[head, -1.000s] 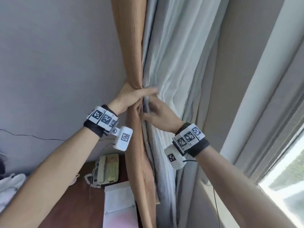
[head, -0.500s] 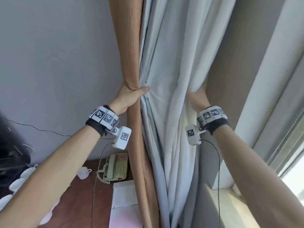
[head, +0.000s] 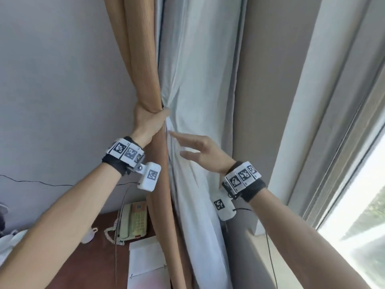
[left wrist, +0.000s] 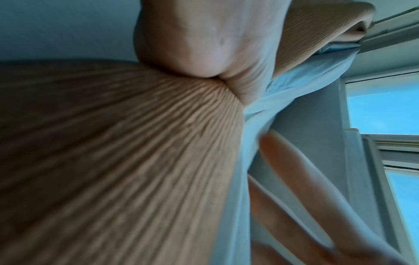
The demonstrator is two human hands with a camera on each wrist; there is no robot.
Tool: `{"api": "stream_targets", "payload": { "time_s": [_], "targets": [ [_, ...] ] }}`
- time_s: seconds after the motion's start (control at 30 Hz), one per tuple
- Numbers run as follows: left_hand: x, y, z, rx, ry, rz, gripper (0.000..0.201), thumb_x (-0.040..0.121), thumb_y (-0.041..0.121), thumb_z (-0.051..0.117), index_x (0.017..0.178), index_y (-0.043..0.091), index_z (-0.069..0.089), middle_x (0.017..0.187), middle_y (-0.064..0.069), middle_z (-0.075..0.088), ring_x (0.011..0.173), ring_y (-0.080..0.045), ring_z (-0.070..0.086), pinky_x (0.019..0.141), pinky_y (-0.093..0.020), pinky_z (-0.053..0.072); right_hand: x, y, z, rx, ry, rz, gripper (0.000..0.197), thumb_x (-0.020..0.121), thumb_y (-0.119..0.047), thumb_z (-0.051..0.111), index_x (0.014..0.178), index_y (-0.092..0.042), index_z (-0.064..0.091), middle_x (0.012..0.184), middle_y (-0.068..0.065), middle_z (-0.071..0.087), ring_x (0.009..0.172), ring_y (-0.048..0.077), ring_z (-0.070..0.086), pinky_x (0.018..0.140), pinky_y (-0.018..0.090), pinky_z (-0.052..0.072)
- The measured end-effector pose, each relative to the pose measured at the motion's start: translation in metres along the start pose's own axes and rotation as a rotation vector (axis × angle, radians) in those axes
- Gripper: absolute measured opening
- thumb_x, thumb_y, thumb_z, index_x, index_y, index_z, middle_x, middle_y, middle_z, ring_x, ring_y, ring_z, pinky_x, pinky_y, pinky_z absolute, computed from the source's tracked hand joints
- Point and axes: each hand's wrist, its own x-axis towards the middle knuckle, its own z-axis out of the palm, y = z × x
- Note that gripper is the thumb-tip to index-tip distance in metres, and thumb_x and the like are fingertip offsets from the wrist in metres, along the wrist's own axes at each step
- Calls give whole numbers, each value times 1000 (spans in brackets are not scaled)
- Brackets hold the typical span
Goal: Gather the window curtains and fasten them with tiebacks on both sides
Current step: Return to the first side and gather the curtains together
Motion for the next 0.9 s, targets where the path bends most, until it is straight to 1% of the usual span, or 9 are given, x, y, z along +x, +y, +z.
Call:
{"api": "stream_targets", "payload": {
  "time_s": [0.13,0.2,0.3,0.4,0.5,0.57,0.67,0.77,0.9],
  "targets": [
    [37,-11,-15,40,16,-67,55,73,24,81,122,9,61,103,4,70,95,-9,68,80,-21,52,24,12,-40,-303,467,38,70,94,-39,76,156,-29,46,169,-2,32,156,10,26,130,41,20],
    [42,-15,-19,60,-5,-63,57,78,16,81,128,7,55,102,4,66,93,-8,65,73,-13,47,48,19,-67,-139,709,215,110,77,-63,83,163,-37,22,174,-4,13,161,15,12,131,42,15],
    [44,-20,-21,76,-23,-49,57,80,13,81,129,8,53,108,1,65,101,-14,65,83,-17,48,85,41,-94,209,793,404,144,63,-67,91,166,-31,-3,171,-2,21,155,20,30,126,44,31],
    [46,-23,-23,102,-30,-37,56,81,16,80,130,11,52,107,4,64,104,-13,63,90,-22,48,104,46,-96,270,673,471,100,83,-44,84,162,-25,26,150,0,54,130,21,57,107,36,48],
    [53,-26,-18,125,-31,-14,50,79,21,78,121,7,57,99,3,65,100,-17,67,80,-20,48,106,42,-77,253,566,302,4,102,-15,60,101,-19,60,92,0,61,87,16,57,87,36,49],
    [54,-23,-13,122,-44,4,43,80,20,78,116,10,56,94,7,63,95,-14,67,74,-15,47,93,31,-55,209,468,250,22,108,-5,47,93,-20,55,86,-1,50,82,11,47,86,32,44],
    [50,-14,1,96,-137,-6,37,87,14,77,118,15,58,100,12,65,96,-3,66,75,-9,48,70,22,-24,129,334,171,25,105,-16,58,128,-8,64,108,-3,64,94,0,59,91,19,51],
    [31,-1,6,34,-341,-73,27,93,12,76,118,12,67,102,6,72,81,4,72,71,-12,58,66,9,-2,80,354,80,20,105,-24,55,109,-9,68,90,-6,66,76,-9,59,75,12,49],
    [6,2,-16,-116,-694,-186,66,52,66,92,90,16,75,93,0,76,85,-6,73,87,-19,59,70,25,1,-99,426,94,40,97,-45,48,128,-23,61,117,-5,69,102,-1,66,94,31,58]
  ]
}}
